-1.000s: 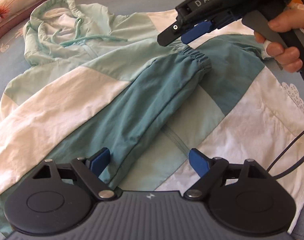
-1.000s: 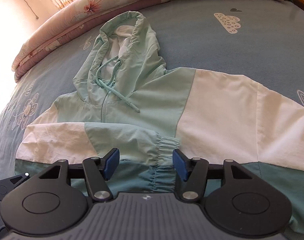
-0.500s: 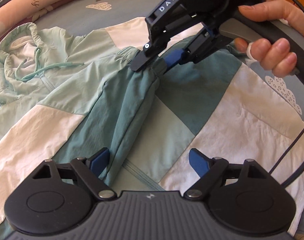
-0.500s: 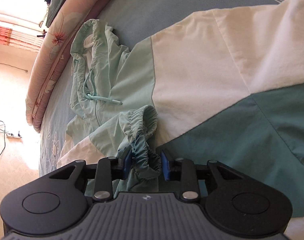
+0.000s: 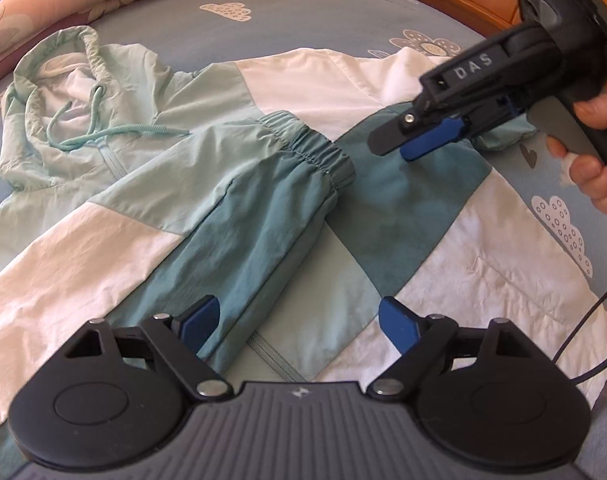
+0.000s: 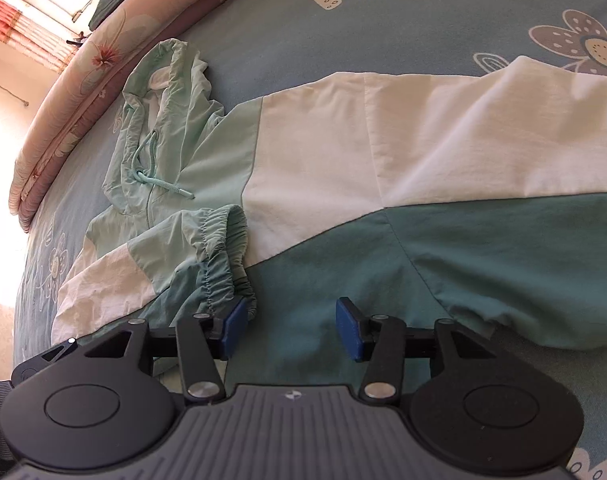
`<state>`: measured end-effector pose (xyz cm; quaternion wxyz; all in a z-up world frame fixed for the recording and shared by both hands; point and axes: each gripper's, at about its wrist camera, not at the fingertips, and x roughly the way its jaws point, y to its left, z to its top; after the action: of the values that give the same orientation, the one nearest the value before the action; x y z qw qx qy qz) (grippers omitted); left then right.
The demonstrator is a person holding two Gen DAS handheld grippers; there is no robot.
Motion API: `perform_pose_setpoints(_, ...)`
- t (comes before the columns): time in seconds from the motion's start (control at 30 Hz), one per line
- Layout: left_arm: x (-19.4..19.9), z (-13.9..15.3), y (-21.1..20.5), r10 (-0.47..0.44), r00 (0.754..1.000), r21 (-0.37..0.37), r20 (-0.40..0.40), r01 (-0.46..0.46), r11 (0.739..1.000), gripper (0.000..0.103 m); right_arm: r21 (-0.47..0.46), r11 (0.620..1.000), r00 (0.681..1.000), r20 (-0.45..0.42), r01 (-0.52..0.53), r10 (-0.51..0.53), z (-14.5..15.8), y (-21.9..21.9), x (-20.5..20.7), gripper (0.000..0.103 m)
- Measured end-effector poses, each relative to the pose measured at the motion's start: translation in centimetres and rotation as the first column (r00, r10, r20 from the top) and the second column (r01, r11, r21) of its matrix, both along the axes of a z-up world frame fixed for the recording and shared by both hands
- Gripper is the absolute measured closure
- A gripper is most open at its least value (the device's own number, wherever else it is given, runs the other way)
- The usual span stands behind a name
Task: Fold clothes
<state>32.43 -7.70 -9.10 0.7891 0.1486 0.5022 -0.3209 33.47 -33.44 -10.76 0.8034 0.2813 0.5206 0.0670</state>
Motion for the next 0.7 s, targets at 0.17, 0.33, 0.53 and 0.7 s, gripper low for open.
perform_pose_setpoints(0.17, 0.3, 0.2, -0.8, 0.050, 0.999, 0.046, 0.009, -0.051, 0.998, 0.016, 0.005, 0.998, 0.997, 0.044, 0.062, -0.062, 0.4, -2.5, -1.8, 0.049)
perform_pose_setpoints(0.33, 0.8, 0.0, -3.1, 0.073, 0.997, 0.095, 0.036, -0.076, 0.993, 0.016, -0.038, 0.986, 0.983, 0.091, 0.164, -0.160, 0.6, -6.1, -2.1, 0.047)
perform_pose_setpoints(0.53, 1.2, 0.4, -6.8, 0.076, 0.994, 0.115, 0.075, -0.084, 0.990, 0.016, -0.048, 0.970, 0.970, 0.071, 0.238, -0.235, 0.0, -10.9, -4.7, 0.047)
perform_pose_setpoints(0.7, 0.9, 0.4, -10.2, 0.029, 0.994, 0.116, 0.109, -0.042, 0.992, 0.014, -0.038, 0.932, 0.931, 0.068, 0.362, -0.359, -0.3, -16.2, -7.9, 0.047)
